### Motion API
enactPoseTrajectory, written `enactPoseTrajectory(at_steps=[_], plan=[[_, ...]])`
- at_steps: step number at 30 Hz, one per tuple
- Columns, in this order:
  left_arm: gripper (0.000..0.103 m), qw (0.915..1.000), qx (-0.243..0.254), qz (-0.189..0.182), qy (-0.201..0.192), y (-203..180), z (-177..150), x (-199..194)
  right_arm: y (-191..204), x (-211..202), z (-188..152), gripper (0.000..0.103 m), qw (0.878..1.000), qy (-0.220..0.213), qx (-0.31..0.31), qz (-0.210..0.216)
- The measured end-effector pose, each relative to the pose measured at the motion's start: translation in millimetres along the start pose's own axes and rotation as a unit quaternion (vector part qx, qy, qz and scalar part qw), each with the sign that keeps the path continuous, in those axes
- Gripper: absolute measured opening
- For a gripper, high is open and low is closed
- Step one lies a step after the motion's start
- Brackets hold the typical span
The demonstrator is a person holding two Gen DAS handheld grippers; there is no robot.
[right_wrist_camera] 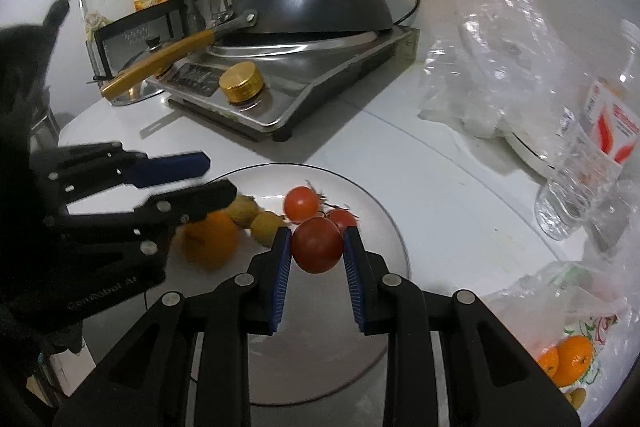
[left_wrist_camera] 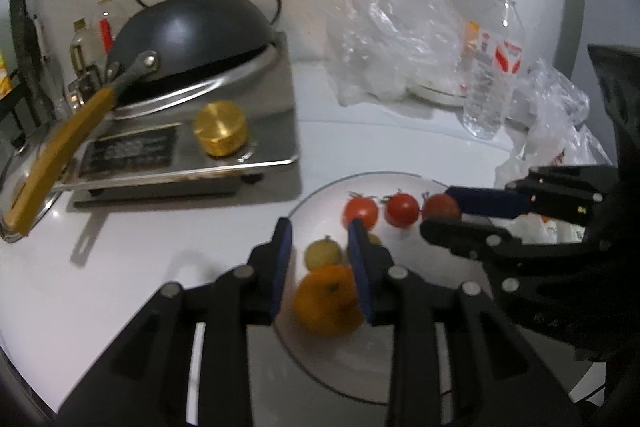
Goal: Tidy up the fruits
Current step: 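Lower both fruits onto the plate and open both grippers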
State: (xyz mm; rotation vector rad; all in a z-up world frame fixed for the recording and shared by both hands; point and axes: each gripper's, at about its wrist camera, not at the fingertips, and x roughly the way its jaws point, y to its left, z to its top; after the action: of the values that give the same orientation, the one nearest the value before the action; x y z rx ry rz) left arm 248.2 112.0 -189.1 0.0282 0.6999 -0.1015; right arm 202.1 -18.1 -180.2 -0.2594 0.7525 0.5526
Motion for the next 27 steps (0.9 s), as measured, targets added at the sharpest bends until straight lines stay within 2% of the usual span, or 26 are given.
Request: enactPoseTrajectory(at_steps=[9, 12, 27], plan=[[0.034, 0.9994, -0.035, 0.007, -0.005, 25, -9, -3, 10, 21, 0, 0.028, 1.000, 0.024, -0.003, -0.003], [0.051, 0.9989, -0.046, 0.009, -0.006, 33, -14, -5, 13, 25, 0, 0.028, 1.000, 0.028, -0.006, -0.003], [0.051, 0.9978, -0.064, 0.009, -0.011, 44, -27, -19, 21, 27, 0, 0.028, 0.999, 0.030, -0.003, -0.011]])
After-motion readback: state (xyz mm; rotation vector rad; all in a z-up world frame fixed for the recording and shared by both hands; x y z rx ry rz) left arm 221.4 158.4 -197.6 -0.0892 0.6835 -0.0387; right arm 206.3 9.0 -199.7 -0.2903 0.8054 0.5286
